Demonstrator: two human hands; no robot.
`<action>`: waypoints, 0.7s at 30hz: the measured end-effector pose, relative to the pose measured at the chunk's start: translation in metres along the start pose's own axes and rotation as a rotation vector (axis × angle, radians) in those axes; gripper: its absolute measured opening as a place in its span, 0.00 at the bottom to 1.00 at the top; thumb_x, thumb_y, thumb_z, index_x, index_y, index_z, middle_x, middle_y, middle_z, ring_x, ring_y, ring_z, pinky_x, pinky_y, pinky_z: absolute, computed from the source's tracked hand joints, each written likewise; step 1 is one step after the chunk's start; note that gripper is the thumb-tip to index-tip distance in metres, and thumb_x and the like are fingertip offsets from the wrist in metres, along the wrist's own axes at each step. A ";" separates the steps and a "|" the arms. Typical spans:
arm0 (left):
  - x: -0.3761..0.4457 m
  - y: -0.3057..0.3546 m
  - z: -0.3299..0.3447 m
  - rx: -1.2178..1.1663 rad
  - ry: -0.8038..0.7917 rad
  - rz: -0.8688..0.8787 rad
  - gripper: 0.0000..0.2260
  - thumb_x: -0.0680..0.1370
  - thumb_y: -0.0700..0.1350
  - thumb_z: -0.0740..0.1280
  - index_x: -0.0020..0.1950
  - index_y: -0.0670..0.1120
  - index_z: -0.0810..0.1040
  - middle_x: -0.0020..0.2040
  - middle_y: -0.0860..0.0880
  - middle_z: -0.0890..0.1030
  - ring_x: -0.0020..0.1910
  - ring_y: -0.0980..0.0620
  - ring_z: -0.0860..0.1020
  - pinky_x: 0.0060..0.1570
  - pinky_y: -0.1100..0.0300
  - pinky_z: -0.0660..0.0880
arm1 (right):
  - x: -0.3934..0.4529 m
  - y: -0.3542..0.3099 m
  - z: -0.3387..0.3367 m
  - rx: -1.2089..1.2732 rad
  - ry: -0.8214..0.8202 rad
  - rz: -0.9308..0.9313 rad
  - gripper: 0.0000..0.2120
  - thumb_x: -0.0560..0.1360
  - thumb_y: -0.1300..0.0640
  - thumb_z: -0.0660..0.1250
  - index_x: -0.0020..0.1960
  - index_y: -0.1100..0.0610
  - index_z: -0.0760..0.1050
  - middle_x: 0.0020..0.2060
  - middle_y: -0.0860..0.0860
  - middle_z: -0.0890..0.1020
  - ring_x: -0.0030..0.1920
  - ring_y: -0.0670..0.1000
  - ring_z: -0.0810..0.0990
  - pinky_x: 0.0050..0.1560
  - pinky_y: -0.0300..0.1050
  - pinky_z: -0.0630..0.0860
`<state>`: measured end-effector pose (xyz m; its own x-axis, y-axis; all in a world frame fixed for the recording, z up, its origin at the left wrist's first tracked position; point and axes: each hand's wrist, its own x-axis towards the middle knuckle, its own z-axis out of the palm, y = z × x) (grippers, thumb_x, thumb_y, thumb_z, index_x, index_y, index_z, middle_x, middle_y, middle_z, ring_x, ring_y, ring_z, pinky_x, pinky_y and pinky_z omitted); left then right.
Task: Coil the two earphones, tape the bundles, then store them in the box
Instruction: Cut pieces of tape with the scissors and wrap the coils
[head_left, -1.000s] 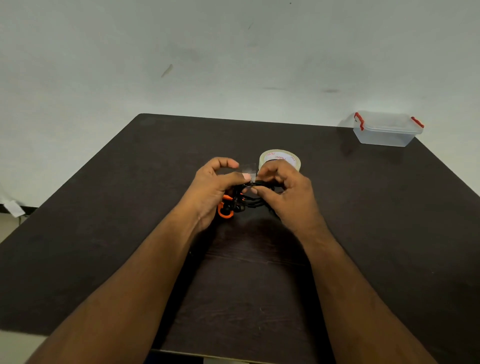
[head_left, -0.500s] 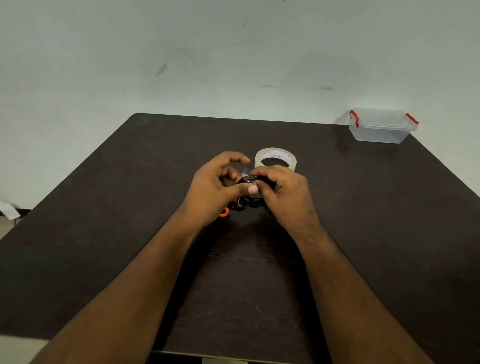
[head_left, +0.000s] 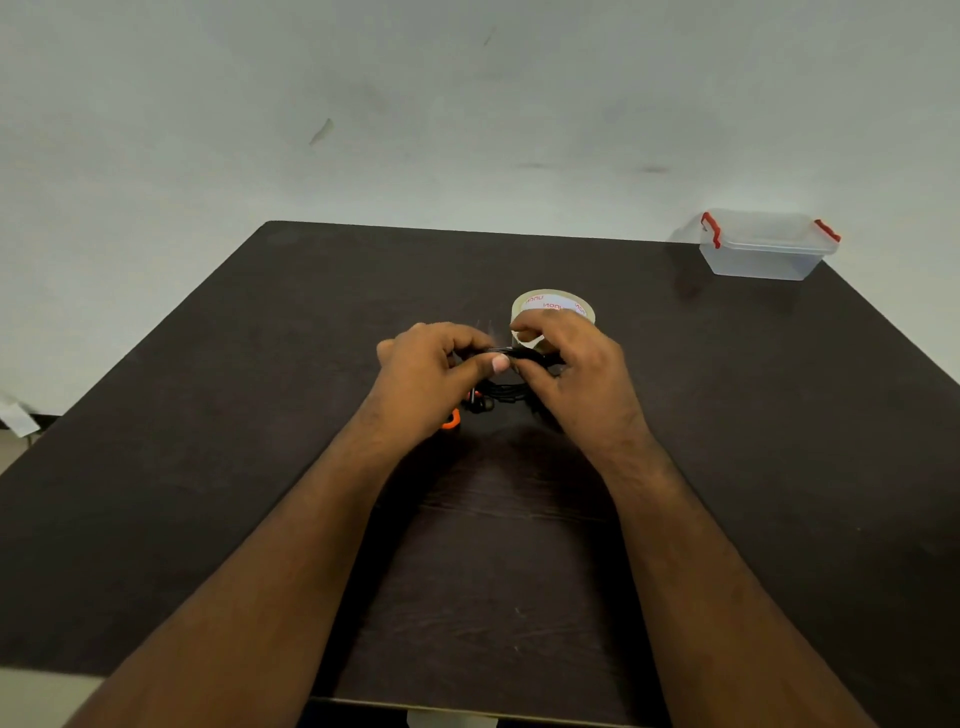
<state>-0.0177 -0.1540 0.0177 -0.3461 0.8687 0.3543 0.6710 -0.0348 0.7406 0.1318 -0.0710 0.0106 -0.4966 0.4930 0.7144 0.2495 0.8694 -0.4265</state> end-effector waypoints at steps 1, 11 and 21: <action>0.000 -0.002 0.000 0.022 0.022 0.017 0.07 0.73 0.54 0.73 0.49 0.63 0.81 0.36 0.68 0.79 0.41 0.61 0.77 0.59 0.42 0.71 | 0.000 0.000 0.000 0.012 -0.007 0.017 0.16 0.68 0.67 0.75 0.54 0.61 0.78 0.48 0.52 0.82 0.44 0.42 0.76 0.47 0.35 0.75; -0.001 0.001 0.004 0.325 0.072 0.130 0.04 0.78 0.54 0.66 0.48 0.58 0.81 0.41 0.58 0.80 0.51 0.52 0.75 0.44 0.56 0.52 | 0.000 0.001 0.002 0.000 -0.038 -0.017 0.14 0.69 0.69 0.72 0.52 0.58 0.75 0.53 0.50 0.78 0.50 0.44 0.74 0.43 0.38 0.75; 0.001 0.006 -0.005 -0.483 -0.217 -0.246 0.08 0.78 0.43 0.67 0.42 0.43 0.83 0.36 0.51 0.83 0.38 0.56 0.81 0.48 0.50 0.78 | 0.003 0.000 -0.002 0.010 -0.086 -0.086 0.08 0.71 0.68 0.71 0.48 0.60 0.76 0.59 0.54 0.76 0.58 0.51 0.75 0.40 0.48 0.80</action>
<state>-0.0174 -0.1559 0.0253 -0.2774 0.9593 0.0518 0.1955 0.0035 0.9807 0.1324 -0.0692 0.0141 -0.5853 0.4114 0.6987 0.1949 0.9078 -0.3713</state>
